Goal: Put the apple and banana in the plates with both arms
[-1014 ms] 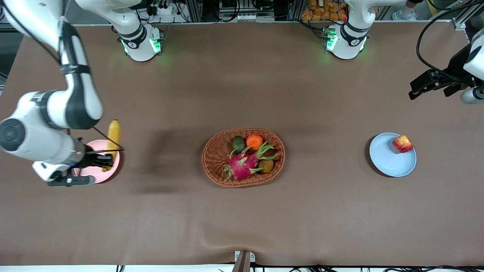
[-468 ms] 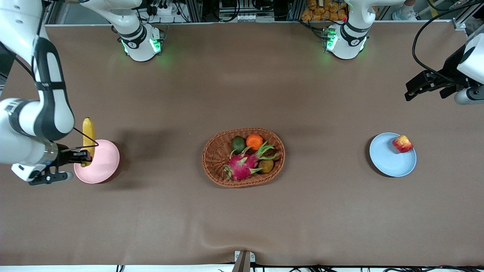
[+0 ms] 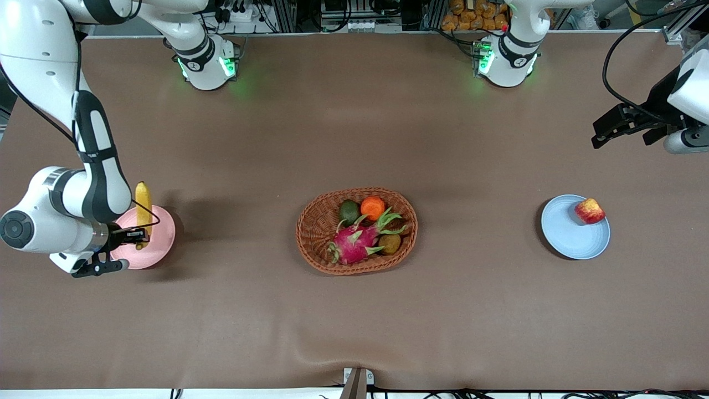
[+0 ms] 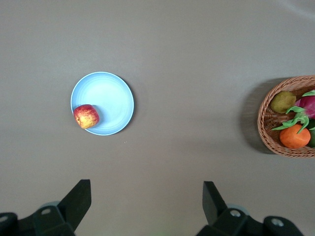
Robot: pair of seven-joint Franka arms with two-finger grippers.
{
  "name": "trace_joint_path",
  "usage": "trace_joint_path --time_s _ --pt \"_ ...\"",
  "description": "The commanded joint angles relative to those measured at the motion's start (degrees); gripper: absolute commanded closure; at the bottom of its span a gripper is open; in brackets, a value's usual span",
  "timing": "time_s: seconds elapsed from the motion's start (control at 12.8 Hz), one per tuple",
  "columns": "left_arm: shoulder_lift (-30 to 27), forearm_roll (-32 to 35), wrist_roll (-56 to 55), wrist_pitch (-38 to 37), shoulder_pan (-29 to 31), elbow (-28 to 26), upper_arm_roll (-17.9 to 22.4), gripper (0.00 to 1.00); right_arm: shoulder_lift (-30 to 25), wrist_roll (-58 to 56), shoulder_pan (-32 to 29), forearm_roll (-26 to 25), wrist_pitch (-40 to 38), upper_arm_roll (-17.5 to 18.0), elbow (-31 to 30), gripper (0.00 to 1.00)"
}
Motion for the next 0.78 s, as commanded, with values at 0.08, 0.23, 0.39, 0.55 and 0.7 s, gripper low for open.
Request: trace_joint_path --time_s 0.08,0.23,0.39,0.55,0.7 --pt "0.1 0.1 0.2 0.3 -0.1 0.2 -0.1 0.00 -0.7 -3.5 -2.3 2.8 -0.1 1.1 1.1 0.00" --pt "0.1 0.2 0.3 0.3 -0.1 0.2 -0.1 0.00 -3.7 -3.5 -2.0 2.7 -0.9 1.1 1.2 0.00" --pt "0.1 0.2 0.6 0.3 0.1 0.2 -0.1 0.00 -8.2 -3.0 -1.1 2.3 -5.6 1.0 1.4 0.00" --pt "0.1 0.3 1.0 0.2 0.3 0.2 -0.1 0.00 -13.2 -2.7 -0.7 0.8 -8.1 0.9 1.3 0.00" --pt "0.2 0.7 0.7 0.1 0.6 0.7 0.0 0.00 -18.2 0.2 0.1 -0.8 -11.0 1.0 1.0 0.00"
